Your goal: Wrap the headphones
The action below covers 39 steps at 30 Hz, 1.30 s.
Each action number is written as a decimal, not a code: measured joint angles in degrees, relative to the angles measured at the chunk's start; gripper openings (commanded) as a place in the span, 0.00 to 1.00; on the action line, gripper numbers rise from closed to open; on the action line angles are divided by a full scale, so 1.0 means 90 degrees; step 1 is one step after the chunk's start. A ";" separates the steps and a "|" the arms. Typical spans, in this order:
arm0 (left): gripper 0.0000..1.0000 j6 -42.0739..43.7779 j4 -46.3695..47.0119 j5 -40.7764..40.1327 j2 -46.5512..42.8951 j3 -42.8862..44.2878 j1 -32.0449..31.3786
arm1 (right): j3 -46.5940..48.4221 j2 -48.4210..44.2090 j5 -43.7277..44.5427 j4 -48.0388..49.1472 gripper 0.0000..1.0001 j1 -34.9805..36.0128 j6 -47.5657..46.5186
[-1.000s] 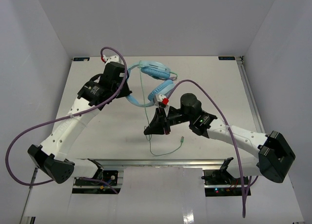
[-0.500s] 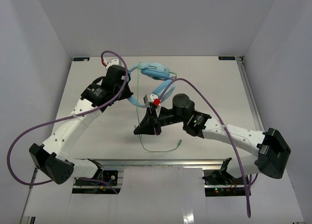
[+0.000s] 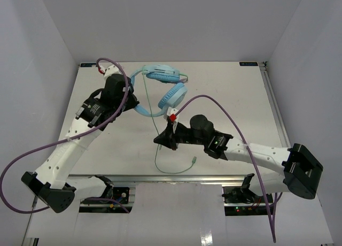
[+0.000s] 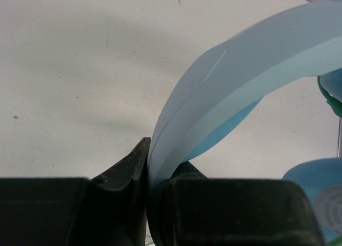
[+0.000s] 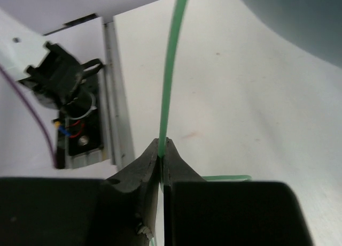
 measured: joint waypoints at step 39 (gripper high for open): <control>0.00 -0.0711 -0.0295 0.0627 -0.0147 -0.0426 0.0019 | -0.1217 0.0276 0.3836 0.2547 0.13 0.0255 -0.0857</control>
